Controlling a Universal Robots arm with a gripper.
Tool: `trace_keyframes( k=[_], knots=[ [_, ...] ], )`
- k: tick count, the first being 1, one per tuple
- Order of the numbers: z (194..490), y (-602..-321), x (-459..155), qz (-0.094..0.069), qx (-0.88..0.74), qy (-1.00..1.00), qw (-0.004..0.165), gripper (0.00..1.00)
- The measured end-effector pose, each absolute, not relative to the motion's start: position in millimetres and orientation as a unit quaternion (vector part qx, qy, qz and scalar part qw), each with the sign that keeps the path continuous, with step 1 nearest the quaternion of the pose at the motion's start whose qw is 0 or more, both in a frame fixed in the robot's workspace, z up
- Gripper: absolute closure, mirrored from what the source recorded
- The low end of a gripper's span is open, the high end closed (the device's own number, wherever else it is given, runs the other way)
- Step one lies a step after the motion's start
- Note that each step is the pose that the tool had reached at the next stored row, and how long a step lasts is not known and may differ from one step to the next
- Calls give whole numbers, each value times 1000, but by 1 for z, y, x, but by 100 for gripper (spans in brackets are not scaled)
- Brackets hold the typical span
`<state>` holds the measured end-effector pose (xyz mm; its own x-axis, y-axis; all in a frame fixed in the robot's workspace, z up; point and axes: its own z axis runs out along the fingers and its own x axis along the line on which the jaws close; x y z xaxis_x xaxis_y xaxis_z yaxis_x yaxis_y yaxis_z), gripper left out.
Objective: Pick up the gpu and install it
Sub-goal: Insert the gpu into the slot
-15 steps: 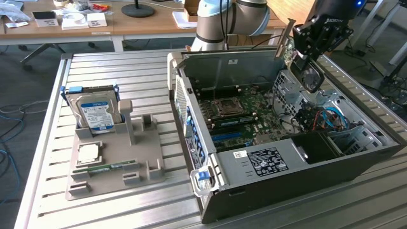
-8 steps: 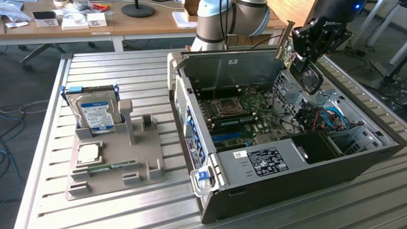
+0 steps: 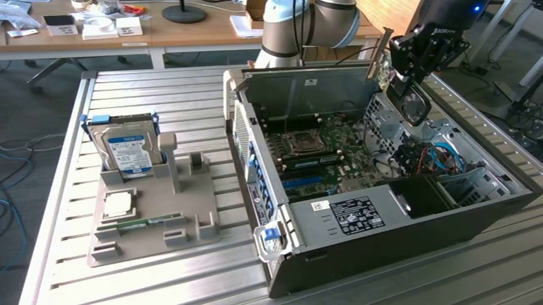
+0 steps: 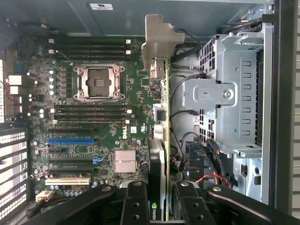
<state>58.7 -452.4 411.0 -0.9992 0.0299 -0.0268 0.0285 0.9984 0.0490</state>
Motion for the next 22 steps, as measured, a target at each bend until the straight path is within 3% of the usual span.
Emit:
trace_keyframes(
  k=[22],
  knots=[
    [411,-452,58,25,-63,998,12,73]
  ],
)
